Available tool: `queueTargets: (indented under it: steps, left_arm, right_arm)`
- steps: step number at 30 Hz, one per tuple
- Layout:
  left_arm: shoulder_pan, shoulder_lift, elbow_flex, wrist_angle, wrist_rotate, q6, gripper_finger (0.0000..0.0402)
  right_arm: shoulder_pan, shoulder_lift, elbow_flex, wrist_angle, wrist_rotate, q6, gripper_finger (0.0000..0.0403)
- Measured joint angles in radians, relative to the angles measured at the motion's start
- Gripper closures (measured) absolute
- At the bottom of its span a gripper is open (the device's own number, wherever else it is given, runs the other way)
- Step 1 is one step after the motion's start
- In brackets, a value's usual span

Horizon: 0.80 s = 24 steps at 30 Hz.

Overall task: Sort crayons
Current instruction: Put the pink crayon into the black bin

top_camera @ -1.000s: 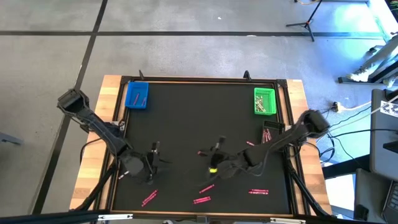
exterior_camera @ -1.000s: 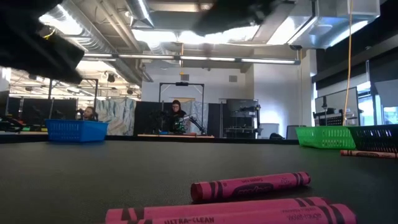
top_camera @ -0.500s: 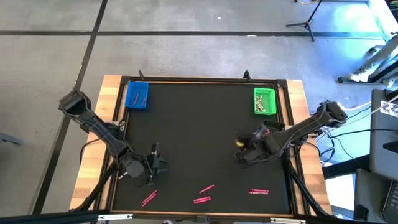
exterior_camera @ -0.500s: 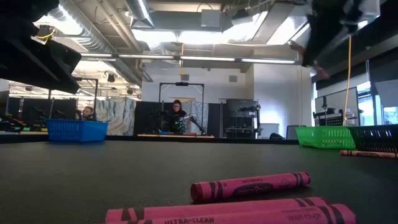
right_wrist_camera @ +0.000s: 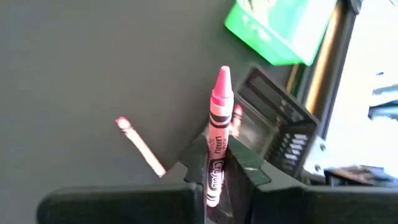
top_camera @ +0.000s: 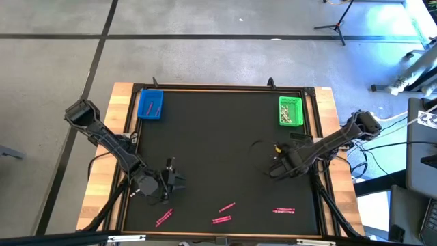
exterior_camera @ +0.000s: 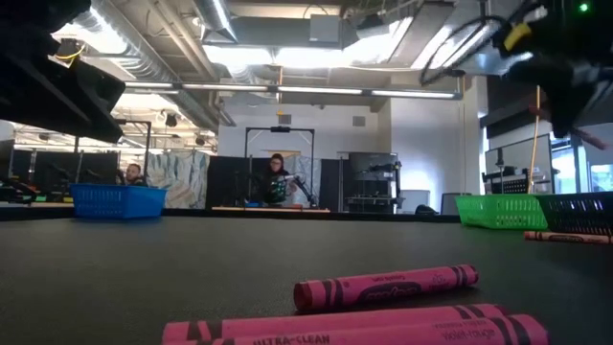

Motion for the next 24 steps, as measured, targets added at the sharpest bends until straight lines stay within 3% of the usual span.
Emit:
queueTargets:
  steps: [20, 24]
  left_arm:
    - [0.0, 0.0, 0.0, 0.002, -0.023, 0.001, 0.0274]
    - [0.0, 0.0, 0.0, 0.003, -0.023, 0.001, 0.0274]
  right_arm:
    - [-0.161, -0.048, -0.231, 0.12, -0.183, 0.041, 0.037]
    - [-0.164, -0.048, -0.244, 0.122, -0.206, -0.005, 0.0349]
